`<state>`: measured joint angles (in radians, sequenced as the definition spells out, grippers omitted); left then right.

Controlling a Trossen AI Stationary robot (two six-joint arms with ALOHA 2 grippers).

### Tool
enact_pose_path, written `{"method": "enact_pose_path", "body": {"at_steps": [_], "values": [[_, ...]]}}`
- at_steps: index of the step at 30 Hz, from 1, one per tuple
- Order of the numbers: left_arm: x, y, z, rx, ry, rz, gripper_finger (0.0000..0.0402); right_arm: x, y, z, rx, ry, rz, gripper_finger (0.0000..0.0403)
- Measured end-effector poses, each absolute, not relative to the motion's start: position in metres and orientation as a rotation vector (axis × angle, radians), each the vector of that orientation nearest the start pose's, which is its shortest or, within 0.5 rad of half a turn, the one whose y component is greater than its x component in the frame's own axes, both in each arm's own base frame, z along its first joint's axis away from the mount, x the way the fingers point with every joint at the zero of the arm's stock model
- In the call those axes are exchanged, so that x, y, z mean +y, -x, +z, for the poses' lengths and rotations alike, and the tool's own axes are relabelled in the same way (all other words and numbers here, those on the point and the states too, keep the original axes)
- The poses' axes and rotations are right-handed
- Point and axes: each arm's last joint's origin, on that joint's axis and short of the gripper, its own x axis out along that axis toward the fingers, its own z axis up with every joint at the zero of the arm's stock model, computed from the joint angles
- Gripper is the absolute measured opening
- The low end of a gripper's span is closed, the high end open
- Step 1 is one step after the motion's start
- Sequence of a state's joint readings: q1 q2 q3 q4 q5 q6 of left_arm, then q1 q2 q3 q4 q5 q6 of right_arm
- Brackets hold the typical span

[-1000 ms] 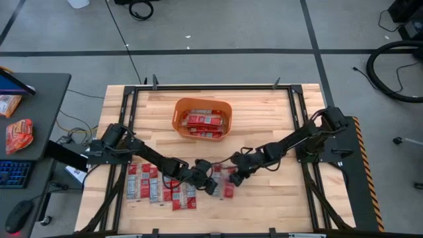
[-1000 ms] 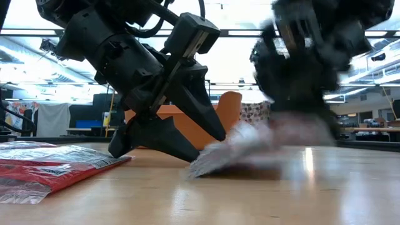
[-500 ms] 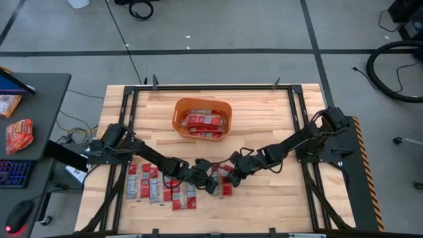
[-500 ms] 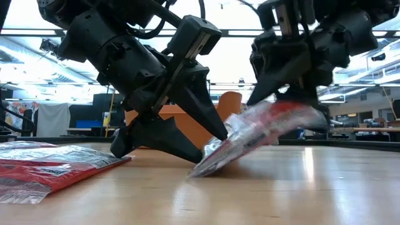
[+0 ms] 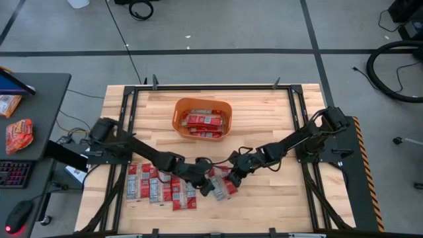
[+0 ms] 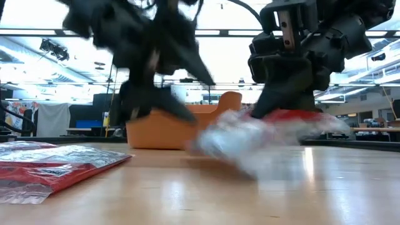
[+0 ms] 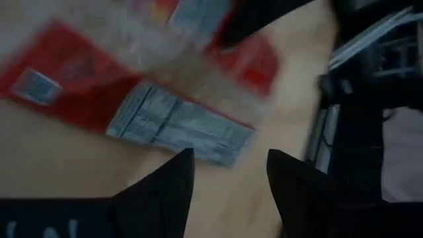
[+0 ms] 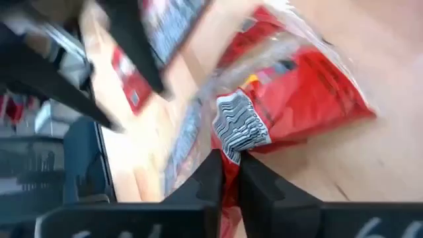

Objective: Sort popcorn bags into baskets
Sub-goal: Put the red popcorn bag into the orange bin

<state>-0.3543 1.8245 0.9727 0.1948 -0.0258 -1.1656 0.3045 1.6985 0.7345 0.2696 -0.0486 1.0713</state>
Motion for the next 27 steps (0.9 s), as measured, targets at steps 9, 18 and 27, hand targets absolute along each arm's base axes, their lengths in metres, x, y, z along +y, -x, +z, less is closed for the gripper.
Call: {"method": "enact_pose_path", "body": {"at_steps": [9, 18, 27], "values": [[-0.132, -0.326, 0.207, 0.691, 1.028, 0.021, 0.0194, 0.091, -0.292, 0.168, 0.745, -0.848, -0.011, 0.0012], [-0.130, -0.328, 0.226, 0.535, 1.113, 0.033, 0.0195, 0.076, -0.263, 0.239, 0.466, -0.768, -0.021, 0.0011], [-0.111, -0.340, 0.240, 0.360, 1.156, -0.006, 0.0195, 0.064, -0.228, 0.272, 0.439, -0.771, 0.020, 0.0010]]}}
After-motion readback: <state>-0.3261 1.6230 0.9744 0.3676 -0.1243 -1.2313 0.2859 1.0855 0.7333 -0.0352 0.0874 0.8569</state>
